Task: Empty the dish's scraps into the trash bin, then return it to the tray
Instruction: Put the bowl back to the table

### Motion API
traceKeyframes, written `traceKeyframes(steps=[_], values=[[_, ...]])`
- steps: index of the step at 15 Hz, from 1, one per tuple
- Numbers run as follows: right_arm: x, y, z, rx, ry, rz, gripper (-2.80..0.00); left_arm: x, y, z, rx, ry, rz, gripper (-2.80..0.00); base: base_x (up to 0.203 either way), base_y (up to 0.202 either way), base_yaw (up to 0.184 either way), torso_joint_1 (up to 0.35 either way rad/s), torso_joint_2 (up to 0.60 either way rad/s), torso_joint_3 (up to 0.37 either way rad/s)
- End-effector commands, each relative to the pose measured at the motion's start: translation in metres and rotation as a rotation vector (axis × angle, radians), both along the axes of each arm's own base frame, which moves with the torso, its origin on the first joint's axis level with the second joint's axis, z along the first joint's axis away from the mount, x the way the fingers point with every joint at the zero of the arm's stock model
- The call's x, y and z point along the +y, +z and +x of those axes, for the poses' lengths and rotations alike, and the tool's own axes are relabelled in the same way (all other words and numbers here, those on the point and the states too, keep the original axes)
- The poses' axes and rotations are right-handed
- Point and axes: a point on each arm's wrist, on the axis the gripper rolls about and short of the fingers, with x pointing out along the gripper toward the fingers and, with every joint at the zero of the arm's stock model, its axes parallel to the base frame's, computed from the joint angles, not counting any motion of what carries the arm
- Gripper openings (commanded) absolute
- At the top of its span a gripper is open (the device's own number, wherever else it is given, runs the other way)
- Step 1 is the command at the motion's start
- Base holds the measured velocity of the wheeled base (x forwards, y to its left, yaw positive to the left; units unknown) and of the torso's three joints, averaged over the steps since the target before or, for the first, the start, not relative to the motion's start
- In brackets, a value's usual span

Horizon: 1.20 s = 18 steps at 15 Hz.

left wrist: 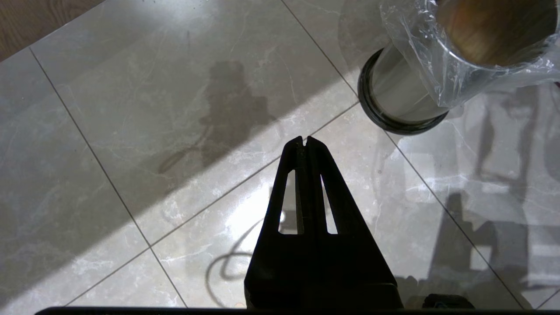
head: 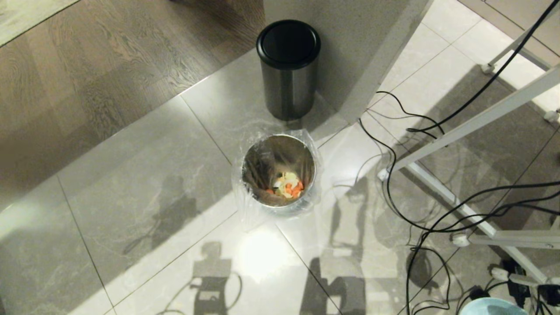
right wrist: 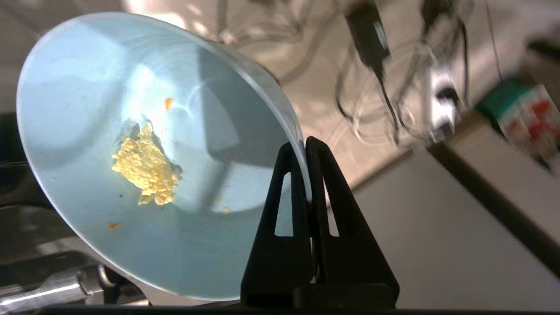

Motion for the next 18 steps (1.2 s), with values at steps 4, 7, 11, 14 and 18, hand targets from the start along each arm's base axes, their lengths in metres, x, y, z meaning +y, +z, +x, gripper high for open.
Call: traceKeyframes(steps=[4,7,11,14,18], values=[[-0.003,0.014,-0.018,-0.179,0.121,0.035,-2.8,0.0,0.0,0.0,0.0,0.0,-0.001,-2.8,0.0,0.0,0.0,0.0,0.0,0.0],[-0.004,0.016,-0.022,-0.22,0.158,0.068,-2.8,0.0,0.0,0.0,0.0,0.001,-0.001,-2.8,0.0,0.0,0.0,0.0,0.0,0.0],[-0.004,0.018,-0.02,-0.233,0.172,0.034,-2.8,0.0,0.0,0.0,0.0,0.001,-0.001,-2.8,0.0,0.0,0.0,0.0,0.0,0.0],[-0.002,0.029,-0.006,-0.277,0.176,0.034,-2.8,0.0,0.0,0.0,0.0,0.001,-0.001,-2.8,0.0,0.0,0.0,0.0,0.0,0.0],[0.007,0.076,0.041,-0.401,0.176,0.046,-2.8,0.0,0.0,0.0,0.0,0.0,-0.001,-2.8,0.0,0.0,0.0,0.0,0.0,0.0]])
